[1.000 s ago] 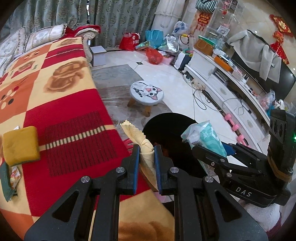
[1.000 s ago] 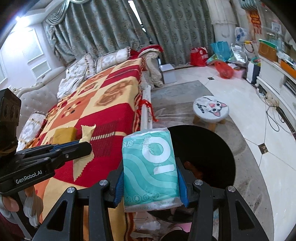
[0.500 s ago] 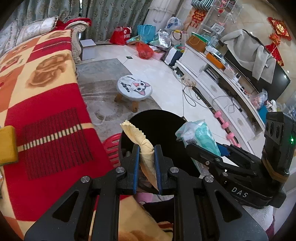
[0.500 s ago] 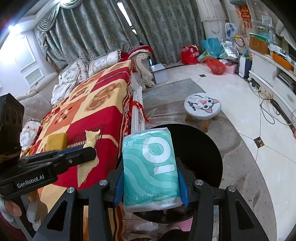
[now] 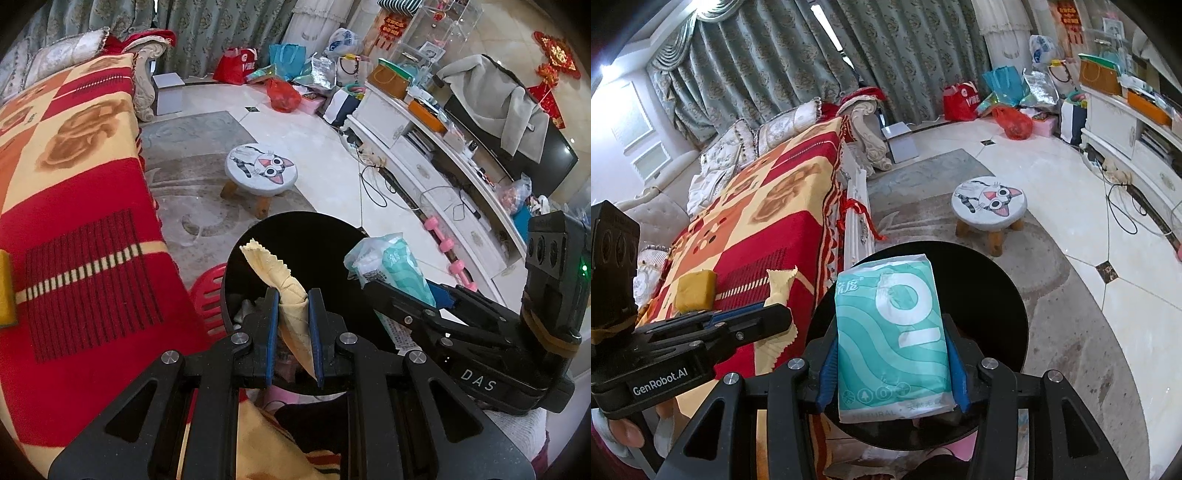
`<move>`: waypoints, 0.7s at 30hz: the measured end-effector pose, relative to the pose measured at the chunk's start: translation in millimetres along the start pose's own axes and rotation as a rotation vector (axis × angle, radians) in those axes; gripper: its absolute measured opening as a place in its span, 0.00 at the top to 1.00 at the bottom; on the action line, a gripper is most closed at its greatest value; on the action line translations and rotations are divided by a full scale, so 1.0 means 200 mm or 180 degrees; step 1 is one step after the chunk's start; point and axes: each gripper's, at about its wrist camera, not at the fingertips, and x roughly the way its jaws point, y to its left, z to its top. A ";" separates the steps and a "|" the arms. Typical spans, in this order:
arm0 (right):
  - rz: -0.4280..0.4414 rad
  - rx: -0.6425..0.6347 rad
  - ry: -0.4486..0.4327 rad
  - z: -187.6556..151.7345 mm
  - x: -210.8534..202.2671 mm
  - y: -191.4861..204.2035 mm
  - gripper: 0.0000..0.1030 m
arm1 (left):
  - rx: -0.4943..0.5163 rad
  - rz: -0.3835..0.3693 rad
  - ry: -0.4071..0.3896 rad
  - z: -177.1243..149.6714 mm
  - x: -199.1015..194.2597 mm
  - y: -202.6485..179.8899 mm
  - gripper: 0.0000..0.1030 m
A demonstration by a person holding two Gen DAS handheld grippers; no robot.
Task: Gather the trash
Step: 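Open both grippers over the bin, dropping the cloth and tissue pack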
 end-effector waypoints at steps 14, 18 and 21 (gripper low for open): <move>-0.0001 0.0113 0.0052 0.02 0.03 -0.03 0.41 | -0.0103 -0.0079 -0.0016 -0.01 -0.04 0.06 0.53; 0.0020 0.0034 0.0098 0.01 0.05 0.02 0.41 | -0.0123 0.0086 -0.0048 -0.03 -0.09 0.08 0.53; 0.0048 -0.0016 0.0125 0.01 0.07 0.08 0.41 | -0.0147 0.0214 -0.0074 -0.05 -0.12 0.12 0.53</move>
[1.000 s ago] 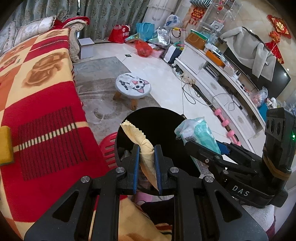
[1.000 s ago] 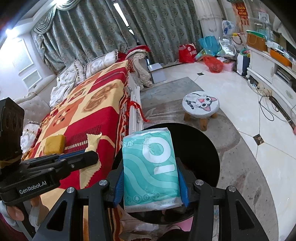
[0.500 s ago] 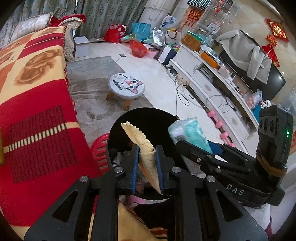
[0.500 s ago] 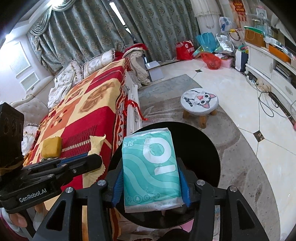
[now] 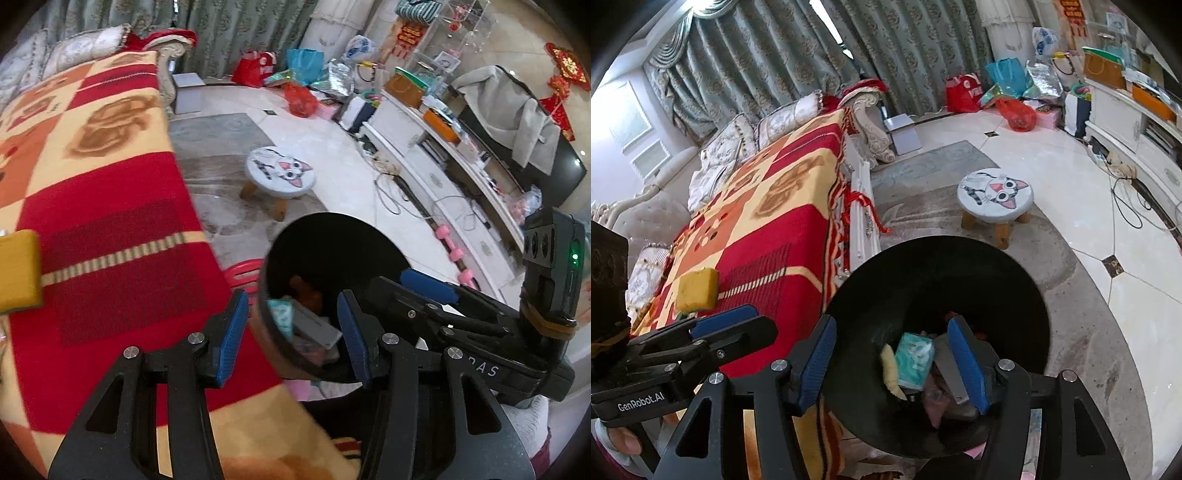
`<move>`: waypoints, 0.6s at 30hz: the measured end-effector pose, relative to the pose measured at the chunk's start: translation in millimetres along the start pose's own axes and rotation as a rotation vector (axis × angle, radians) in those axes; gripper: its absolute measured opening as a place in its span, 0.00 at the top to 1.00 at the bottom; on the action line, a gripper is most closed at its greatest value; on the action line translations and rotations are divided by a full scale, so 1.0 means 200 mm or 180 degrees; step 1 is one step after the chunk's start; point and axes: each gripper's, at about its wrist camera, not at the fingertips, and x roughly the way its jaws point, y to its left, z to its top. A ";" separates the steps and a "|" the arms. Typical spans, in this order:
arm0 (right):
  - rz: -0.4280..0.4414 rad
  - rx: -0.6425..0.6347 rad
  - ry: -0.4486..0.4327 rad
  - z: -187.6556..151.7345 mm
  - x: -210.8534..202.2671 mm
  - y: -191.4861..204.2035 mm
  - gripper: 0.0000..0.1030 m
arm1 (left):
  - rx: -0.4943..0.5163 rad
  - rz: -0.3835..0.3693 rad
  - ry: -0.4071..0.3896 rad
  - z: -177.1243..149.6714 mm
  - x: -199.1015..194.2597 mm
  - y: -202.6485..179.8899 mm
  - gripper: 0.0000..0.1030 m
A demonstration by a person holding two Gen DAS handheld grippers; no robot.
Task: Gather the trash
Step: 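Open both grippers over the bin, dropping the cloth and tissue pack, then move both grippers back over the trash on the blanket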
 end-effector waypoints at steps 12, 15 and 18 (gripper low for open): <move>0.0196 -0.0286 0.0112 -0.02 0.08 0.27 0.41 | -0.0187 0.0436 -0.0099 -0.11 -0.20 0.22 0.53; 0.0305 -0.0416 0.0162 -0.02 0.11 0.38 0.38 | -0.0271 0.0576 -0.0136 -0.15 -0.28 0.32 0.53; 0.0404 -0.0577 0.0223 -0.03 0.16 0.49 0.36 | -0.0374 0.0712 -0.0165 -0.18 -0.36 0.44 0.53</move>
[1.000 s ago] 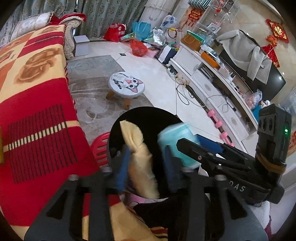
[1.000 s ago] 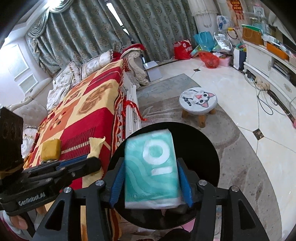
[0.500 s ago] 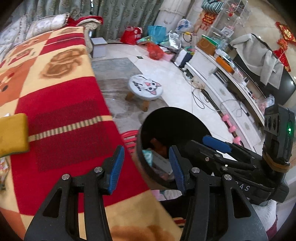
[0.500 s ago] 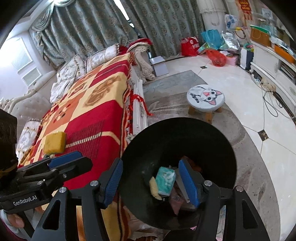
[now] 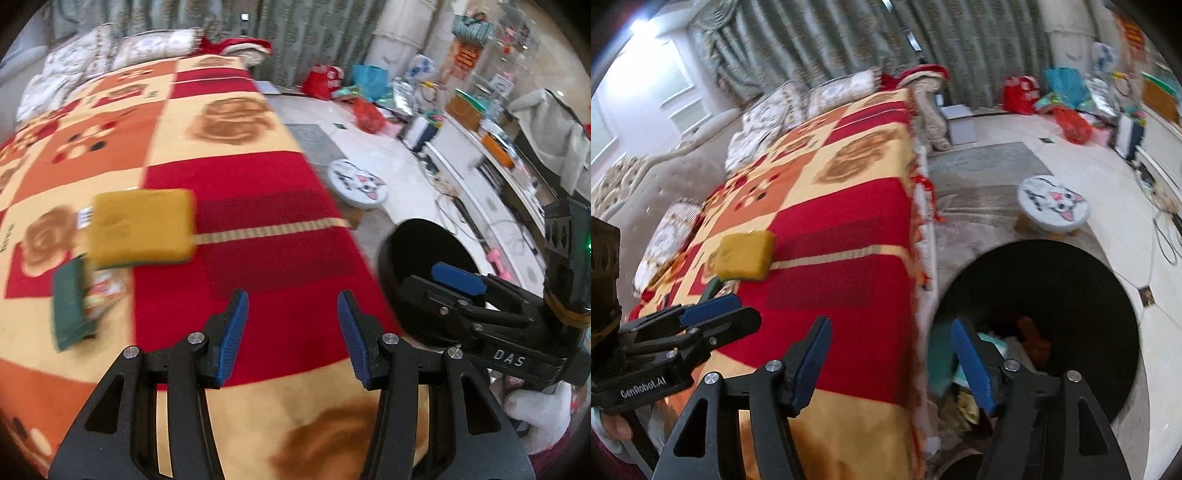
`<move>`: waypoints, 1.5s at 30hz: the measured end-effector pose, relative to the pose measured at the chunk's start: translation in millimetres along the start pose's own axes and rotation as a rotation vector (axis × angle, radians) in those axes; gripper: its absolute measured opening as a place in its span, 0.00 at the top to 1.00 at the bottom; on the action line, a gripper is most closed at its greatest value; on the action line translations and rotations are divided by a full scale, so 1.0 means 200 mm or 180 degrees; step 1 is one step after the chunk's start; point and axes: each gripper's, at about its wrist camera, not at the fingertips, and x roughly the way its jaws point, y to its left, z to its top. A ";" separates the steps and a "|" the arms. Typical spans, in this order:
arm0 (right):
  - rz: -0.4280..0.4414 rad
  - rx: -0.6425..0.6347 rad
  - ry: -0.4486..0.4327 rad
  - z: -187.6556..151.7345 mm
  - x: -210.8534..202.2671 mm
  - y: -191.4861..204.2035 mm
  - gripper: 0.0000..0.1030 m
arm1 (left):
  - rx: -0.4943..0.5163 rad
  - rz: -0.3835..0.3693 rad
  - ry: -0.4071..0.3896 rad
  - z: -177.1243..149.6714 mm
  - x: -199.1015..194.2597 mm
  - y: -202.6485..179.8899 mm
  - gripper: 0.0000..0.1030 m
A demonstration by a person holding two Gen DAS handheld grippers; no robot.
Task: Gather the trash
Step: 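Move both grippers back over the trash on the blanket, then grasp the green pouch with the left gripper while the right grasps the snack wrapper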
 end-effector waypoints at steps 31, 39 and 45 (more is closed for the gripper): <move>0.0469 -0.0810 0.0224 0.56 0.75 0.74 0.26 | -0.1039 0.0632 0.0245 0.01 0.13 0.96 0.51; 0.0758 -0.0537 0.0722 0.44 0.79 0.65 0.27 | -0.0976 0.0551 0.0210 -0.03 0.03 1.01 0.61; 0.0698 -0.0897 0.0777 0.26 0.64 0.70 0.27 | -0.1046 0.0591 0.0029 -0.05 -0.12 1.06 0.62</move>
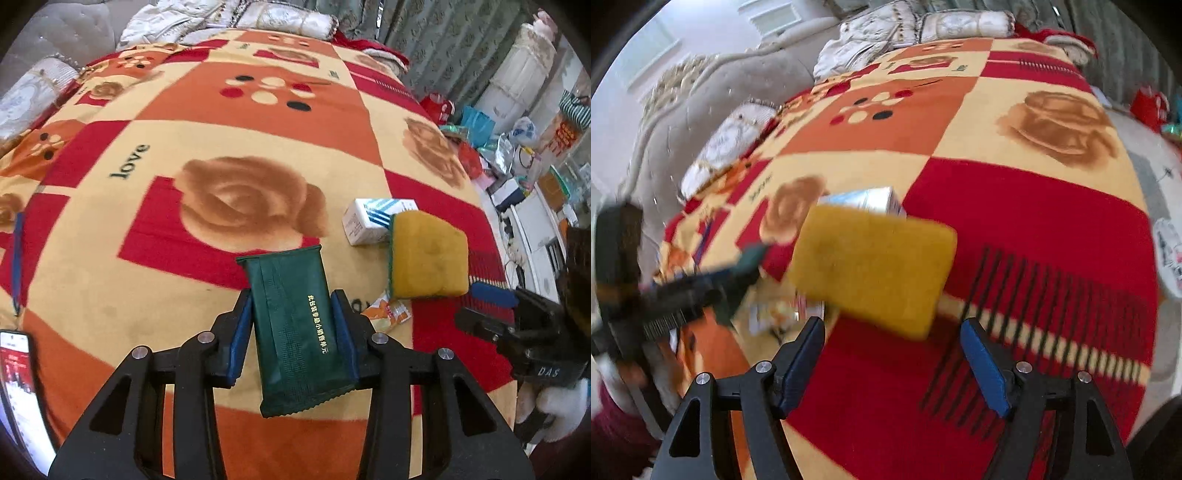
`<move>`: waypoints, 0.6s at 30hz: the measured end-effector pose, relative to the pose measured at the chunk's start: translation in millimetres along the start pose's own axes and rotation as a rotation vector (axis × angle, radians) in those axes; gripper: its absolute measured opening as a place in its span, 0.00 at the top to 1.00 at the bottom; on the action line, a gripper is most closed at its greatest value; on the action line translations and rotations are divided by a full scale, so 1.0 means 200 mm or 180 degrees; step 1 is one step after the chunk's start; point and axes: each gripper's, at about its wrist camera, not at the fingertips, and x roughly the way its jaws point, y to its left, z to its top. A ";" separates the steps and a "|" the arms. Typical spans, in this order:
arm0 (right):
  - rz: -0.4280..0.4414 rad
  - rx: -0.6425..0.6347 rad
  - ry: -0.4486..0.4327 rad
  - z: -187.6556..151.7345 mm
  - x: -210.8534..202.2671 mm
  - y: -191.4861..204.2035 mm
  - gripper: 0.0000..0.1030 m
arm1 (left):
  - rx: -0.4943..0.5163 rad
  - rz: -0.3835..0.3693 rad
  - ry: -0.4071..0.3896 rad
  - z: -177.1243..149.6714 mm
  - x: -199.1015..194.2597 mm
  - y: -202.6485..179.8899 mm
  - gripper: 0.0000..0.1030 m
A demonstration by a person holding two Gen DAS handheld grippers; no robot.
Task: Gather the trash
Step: 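Grasp the green pouch with the left gripper while the right grasps the snack wrapper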
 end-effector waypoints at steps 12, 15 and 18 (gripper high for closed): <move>0.0154 -0.0013 -0.0121 -0.01 -0.07 0.17 0.27 | 0.0019 0.0098 -0.0106 -0.02 -0.07 0.02 0.62; 0.0295 -0.0033 -0.0008 -0.03 0.00 0.26 0.27 | 0.0011 0.0170 -0.0107 -0.03 -0.07 0.06 0.62; 0.0225 -0.0051 0.0054 -0.04 0.06 0.30 0.27 | 0.0075 0.0124 -0.0045 -0.03 -0.02 0.05 0.62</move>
